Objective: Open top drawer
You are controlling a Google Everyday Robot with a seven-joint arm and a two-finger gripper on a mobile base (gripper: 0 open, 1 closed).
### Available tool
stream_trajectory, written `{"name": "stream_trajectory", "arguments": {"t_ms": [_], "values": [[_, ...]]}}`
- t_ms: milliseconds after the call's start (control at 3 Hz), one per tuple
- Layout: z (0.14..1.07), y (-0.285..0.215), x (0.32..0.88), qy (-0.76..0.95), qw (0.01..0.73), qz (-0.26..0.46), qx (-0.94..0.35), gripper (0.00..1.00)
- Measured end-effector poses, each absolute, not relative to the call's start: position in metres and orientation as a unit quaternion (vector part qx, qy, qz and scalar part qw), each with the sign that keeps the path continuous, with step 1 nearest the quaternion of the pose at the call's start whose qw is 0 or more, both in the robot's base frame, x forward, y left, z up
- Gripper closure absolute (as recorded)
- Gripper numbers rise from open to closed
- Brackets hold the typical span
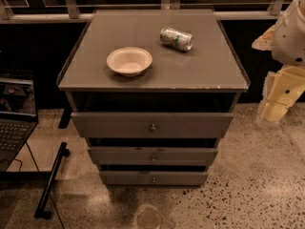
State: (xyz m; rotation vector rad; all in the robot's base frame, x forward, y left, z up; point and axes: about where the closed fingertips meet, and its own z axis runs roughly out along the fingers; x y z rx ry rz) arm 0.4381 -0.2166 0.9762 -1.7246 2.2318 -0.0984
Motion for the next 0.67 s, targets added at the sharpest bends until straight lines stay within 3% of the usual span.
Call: {"name": "stream_trajectory", "arguments": {"t_ms": [667], "values": [[0.966,-0.213,0.415,0.801,0.201,-0.018,-0.563,0.0]]}}
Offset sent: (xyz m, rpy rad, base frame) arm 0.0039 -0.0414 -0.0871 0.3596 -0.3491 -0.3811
